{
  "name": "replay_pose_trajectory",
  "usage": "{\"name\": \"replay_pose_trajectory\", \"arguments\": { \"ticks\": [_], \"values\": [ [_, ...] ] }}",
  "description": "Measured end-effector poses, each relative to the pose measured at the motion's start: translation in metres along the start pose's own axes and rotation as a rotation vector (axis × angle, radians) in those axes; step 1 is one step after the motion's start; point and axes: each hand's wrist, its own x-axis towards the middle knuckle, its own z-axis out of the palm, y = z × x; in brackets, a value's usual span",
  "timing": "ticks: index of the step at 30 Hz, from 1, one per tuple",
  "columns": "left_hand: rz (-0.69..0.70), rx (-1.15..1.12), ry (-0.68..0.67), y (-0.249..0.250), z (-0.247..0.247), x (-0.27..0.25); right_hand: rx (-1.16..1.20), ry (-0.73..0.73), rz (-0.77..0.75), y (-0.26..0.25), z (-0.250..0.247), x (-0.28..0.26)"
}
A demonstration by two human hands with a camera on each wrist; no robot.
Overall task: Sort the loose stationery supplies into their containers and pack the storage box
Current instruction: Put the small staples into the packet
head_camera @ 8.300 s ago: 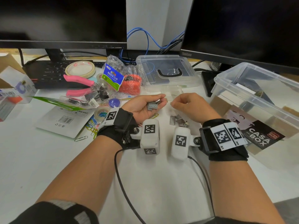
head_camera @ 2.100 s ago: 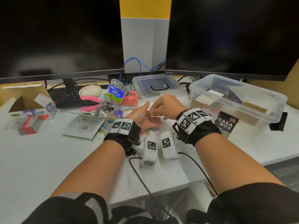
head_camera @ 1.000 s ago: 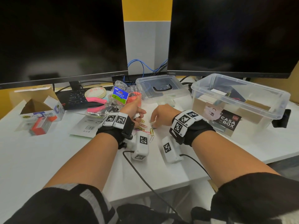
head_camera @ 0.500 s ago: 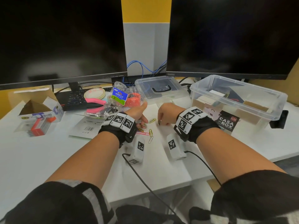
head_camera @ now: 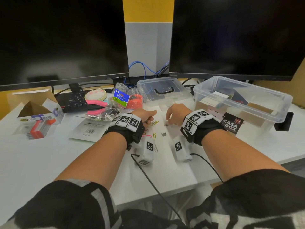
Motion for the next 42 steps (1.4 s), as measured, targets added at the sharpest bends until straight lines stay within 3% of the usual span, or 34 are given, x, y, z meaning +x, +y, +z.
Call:
{"name": "replay_pose_trajectory", "arguments": {
  "ticks": [2,5,11,18,22,27,32,35,38,42],
  "values": [
    [0.006,0.173,0.014,-0.002,0.002,0.001,0.004,-0.023,-0.032,0.002,0.007,0.000],
    [0.000,0.186,0.000,-0.004,0.006,0.002,-0.041,-0.035,-0.096,0.002,0.010,0.002],
    [-0.003,0.071,0.012,-0.005,0.006,-0.006,-0.102,-0.078,-0.089,-0.008,0.003,0.003],
    [0.012,-0.219,-0.115,-0.004,0.007,-0.014,0.305,0.069,-0.282,-0.032,-0.017,-0.012],
    [-0.080,-0.344,-0.146,-0.011,-0.001,-0.011,0.320,0.113,-0.199,-0.024,-0.016,-0.009],
    [-0.105,-0.284,-0.071,-0.011,-0.003,-0.010,0.014,-0.145,-0.052,-0.013,0.003,-0.011],
    [-0.045,-0.147,-0.022,-0.007,0.004,-0.016,-0.049,-0.193,-0.092,-0.013,0.005,-0.012],
    [-0.037,-0.117,-0.015,-0.006,0.006,-0.019,-0.014,-0.109,-0.088,-0.010,0.001,-0.008],
    [-0.043,-0.123,-0.071,-0.003,0.005,-0.020,0.226,0.033,-0.151,-0.014,-0.008,-0.007],
    [-0.061,-0.323,-0.184,-0.003,0.006,-0.018,0.368,0.084,-0.263,-0.024,-0.015,-0.011]
  ]
}}
